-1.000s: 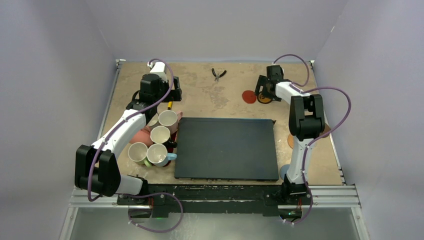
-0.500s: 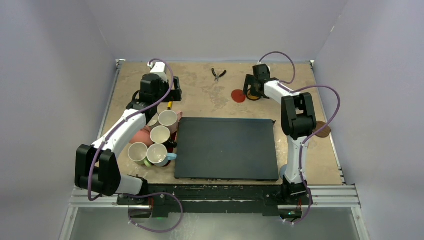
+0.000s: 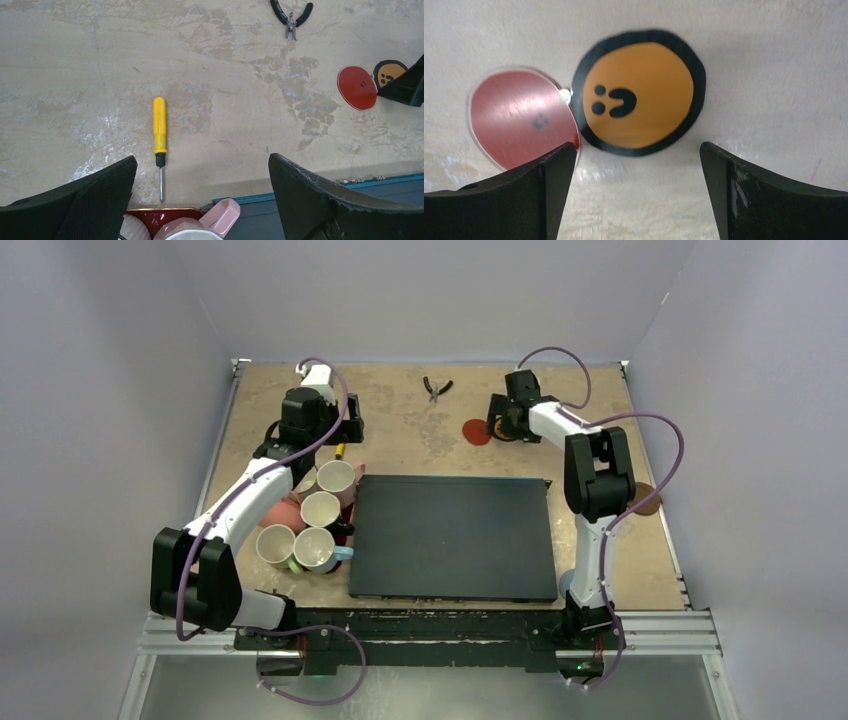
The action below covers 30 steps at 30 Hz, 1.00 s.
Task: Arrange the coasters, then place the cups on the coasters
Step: Move the coaster to the center of the board.
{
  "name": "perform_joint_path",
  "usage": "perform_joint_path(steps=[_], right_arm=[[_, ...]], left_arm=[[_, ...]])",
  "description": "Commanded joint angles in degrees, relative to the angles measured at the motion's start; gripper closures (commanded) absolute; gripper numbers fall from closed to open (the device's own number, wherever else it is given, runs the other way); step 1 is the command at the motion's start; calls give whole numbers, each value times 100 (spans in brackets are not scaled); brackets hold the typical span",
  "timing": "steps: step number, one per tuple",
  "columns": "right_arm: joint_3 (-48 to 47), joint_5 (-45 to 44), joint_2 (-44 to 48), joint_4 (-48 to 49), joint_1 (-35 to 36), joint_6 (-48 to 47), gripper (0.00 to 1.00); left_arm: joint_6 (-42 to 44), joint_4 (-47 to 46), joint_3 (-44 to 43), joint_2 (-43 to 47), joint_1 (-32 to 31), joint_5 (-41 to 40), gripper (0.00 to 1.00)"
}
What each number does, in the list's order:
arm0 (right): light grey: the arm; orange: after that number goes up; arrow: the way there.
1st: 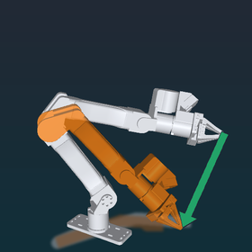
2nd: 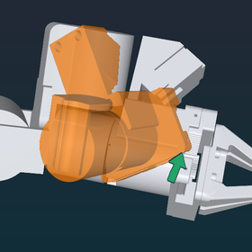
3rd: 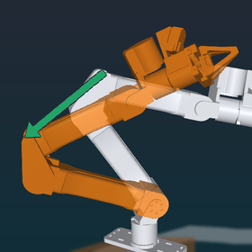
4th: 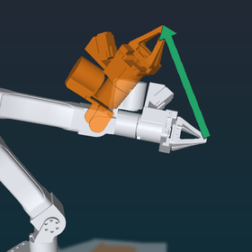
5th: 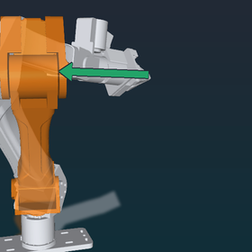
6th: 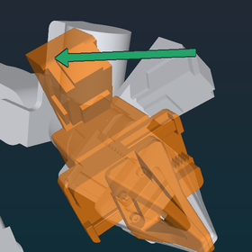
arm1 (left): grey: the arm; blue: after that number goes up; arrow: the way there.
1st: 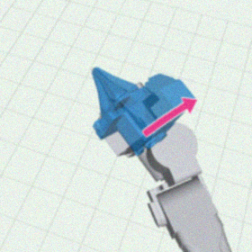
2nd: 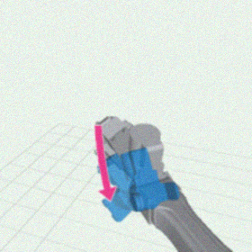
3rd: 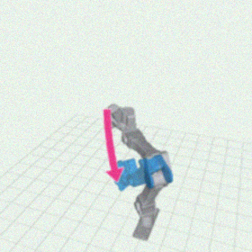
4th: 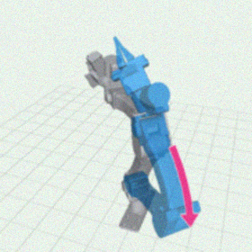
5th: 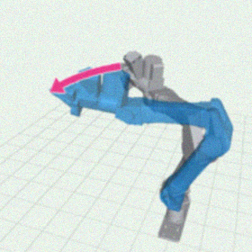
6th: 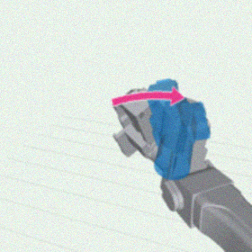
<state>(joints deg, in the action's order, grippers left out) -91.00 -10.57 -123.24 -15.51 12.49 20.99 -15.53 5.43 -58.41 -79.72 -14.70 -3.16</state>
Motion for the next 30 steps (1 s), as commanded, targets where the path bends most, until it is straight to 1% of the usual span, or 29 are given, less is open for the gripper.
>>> perform_joint_path(steps=[1, 7, 11, 14, 18, 22, 30], right_arm=[[293, 66, 490, -434, 122, -76, 3], [578, 205, 668, -325, 393, -181, 9], [582, 348, 566, -198, 574, -186, 12], [509, 457, 439, -100, 743, -155, 10], [286, 350, 187, -56, 916, -127, 8], [25, 175, -85, -129, 932, -49, 8], [-161, 99, -345, -113, 930, -24, 7]], left_arm=[[-73, -112, -257, -16, -24, 88, 1], [-76, -112, -250, -26, -33, 87, 1], [-73, -112, -248, -34, -45, 81, 1], [-65, -103, -250, -35, -43, 62, 1], [-55, -98, -254, -33, -42, 42, 1], [-47, -88, -257, -30, -44, 35, 1], [-38, -63, -275, -34, -42, 24, 1]])
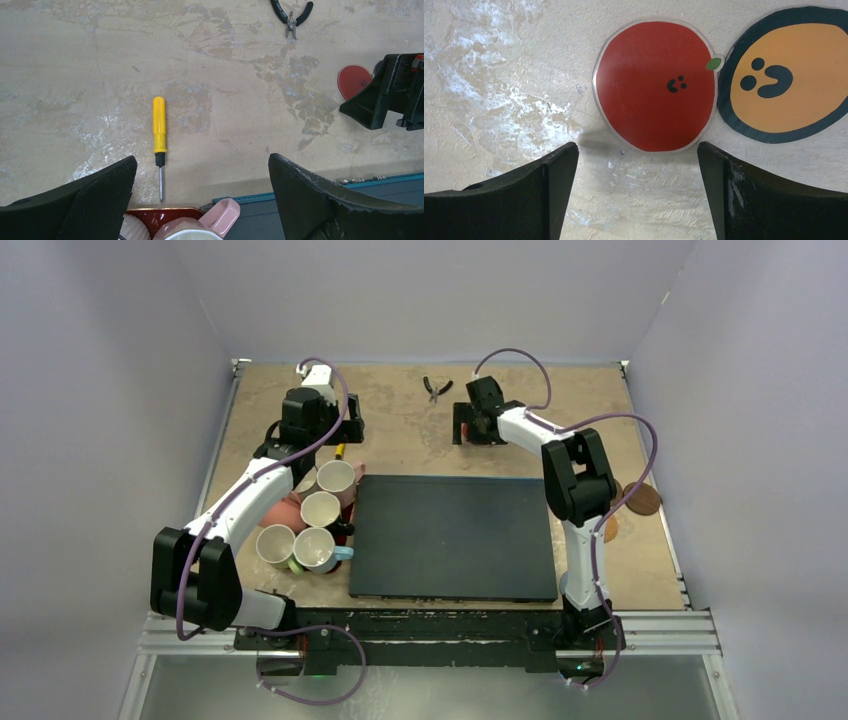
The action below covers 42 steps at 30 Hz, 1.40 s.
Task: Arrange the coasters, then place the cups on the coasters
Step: Move the coaster to the center of the board.
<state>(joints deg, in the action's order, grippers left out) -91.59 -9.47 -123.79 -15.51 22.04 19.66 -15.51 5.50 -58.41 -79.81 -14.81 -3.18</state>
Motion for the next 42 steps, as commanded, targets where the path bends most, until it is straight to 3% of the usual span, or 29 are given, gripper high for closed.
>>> perform_joint_path(steps=[1, 16, 24, 37, 42], right_arm=[[-118, -10, -324, -106, -25, 103, 7], [-470, 173, -673, -32, 172, 2, 8], [-562, -180, -560, -214, 212, 179, 6], [-20, -756, 2064, -1369, 114, 211, 2], [888, -684, 2923, -1628, -476, 417, 2]], left_arm=[[-42, -70, -270, -19, -35, 28, 1], [-42, -74, -272, -65, -31, 31, 1], [-40, -61, -269, -69, -31, 19, 1], [-63, -62, -267, -52, -40, 6, 1], [-79, -48, -281, -13, -41, -22, 2]])
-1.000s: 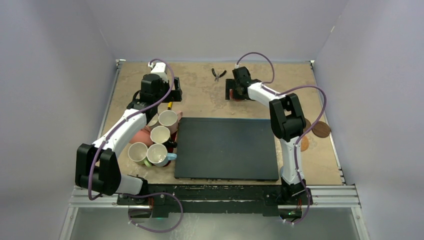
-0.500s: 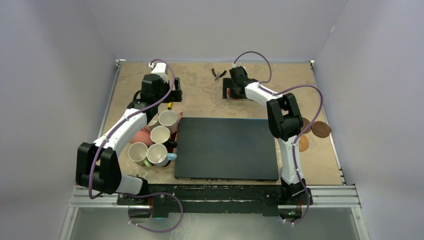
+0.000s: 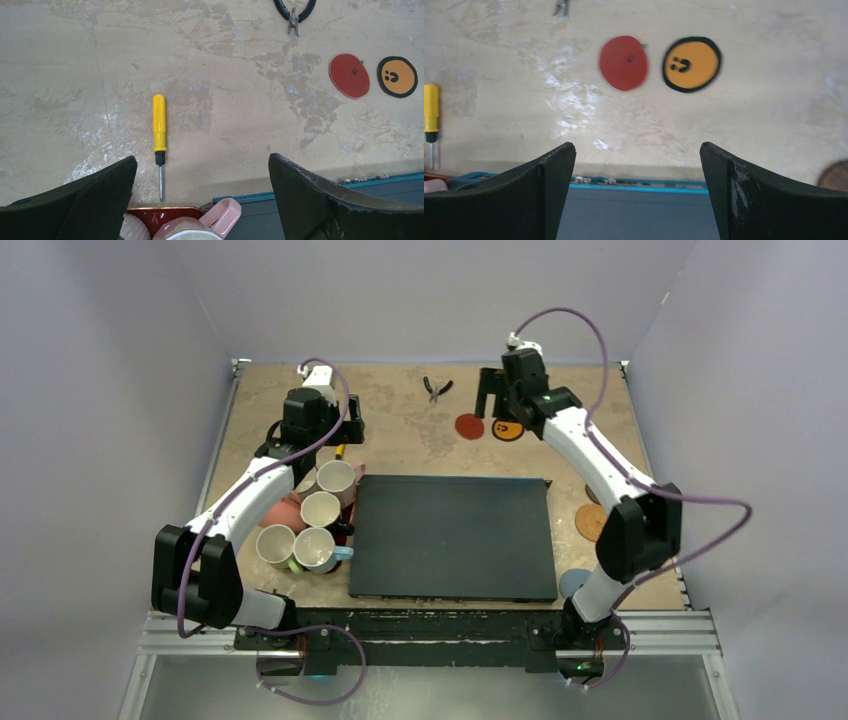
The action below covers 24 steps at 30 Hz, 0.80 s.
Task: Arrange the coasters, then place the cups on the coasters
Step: Move the coaster to the center of the board.
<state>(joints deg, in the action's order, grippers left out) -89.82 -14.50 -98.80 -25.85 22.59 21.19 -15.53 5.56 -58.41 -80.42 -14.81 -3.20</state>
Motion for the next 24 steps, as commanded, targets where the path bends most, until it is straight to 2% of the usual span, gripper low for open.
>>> perform_joint_path(steps=[1, 6, 9, 12, 24], right_arm=[[939, -84, 602, -589, -792, 348, 2], [2035, 3, 1489, -275, -1939, 922, 2], [2427, -560, 1589, -82, -2226, 1052, 2], [2672, -261, 1430, 207, -2725, 1022, 3], [2540, 59, 337, 825, -2932, 1092, 13]], left_arm=[[-88, -51, -270, 73, -49, -12, 2], [-136, -75, -280, 132, -71, 69, 2], [-136, -57, -298, 151, -69, 75, 1], [-160, -56, -292, 166, -67, 102, 1], [-164, -73, -288, 154, -67, 115, 2]])
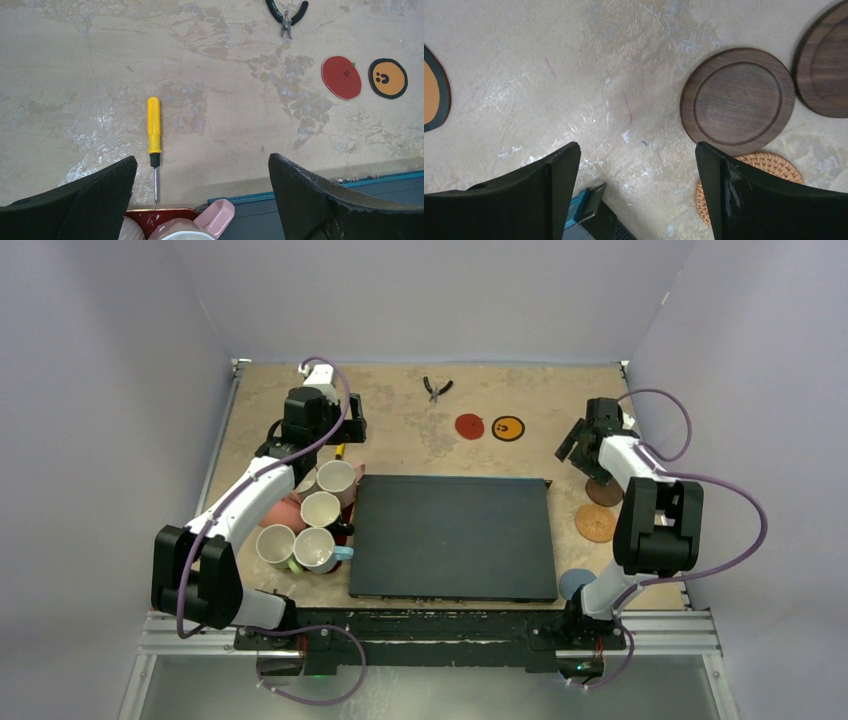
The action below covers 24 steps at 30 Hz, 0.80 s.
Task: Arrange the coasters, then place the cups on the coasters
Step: Move the coaster to the center of the board.
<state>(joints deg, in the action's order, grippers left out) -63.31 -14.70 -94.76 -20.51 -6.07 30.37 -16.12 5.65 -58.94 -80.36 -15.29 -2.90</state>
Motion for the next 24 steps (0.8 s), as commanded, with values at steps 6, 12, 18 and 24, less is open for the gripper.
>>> perform_joint_path(steps=[6, 12, 18, 24], right_arm=[[29, -313, -130, 345, -175, 337, 14], [285, -165, -197, 566, -268, 395, 17], [349, -20, -349, 700, -338, 381, 26], [411, 58, -417, 828, -346, 339, 30]], left_arm=[[-76, -60, -250, 139, -17, 33, 1], [-84, -50, -254, 110, -20, 58, 1], [-77, -51, -257, 117, -18, 41, 1], [-67, -46, -251, 104, -18, 23, 1]])
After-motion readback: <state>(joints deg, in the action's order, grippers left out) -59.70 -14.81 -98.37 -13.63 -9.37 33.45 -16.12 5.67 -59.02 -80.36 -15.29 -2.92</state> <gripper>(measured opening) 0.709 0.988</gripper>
